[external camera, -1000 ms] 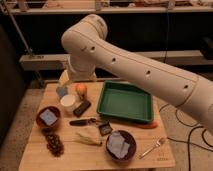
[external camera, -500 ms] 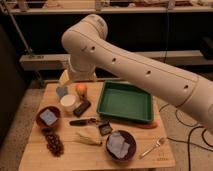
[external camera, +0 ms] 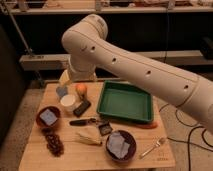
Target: Wipe tray with sponge
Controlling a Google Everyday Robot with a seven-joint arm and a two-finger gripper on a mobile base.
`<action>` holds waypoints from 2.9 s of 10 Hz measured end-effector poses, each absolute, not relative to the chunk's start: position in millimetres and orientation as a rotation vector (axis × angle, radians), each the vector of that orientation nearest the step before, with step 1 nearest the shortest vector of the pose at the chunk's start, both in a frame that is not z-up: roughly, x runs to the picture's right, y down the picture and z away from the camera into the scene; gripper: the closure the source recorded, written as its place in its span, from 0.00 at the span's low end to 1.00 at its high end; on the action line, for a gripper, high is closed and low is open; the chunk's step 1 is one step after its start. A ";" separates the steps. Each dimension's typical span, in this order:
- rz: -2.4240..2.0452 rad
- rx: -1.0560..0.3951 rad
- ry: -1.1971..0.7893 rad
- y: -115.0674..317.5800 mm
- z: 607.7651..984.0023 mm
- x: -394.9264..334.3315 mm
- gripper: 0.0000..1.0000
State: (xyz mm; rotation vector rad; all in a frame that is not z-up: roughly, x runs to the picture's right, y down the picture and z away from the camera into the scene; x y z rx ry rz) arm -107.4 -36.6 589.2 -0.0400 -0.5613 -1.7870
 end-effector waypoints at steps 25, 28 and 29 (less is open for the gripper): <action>-2.267 0.098 -0.814 5.1 691.4 -237.6 0.20; -2.415 0.036 -0.867 53.3 713.2 -290.5 0.20; -2.450 0.009 -0.878 69.7 724.0 -301.2 0.20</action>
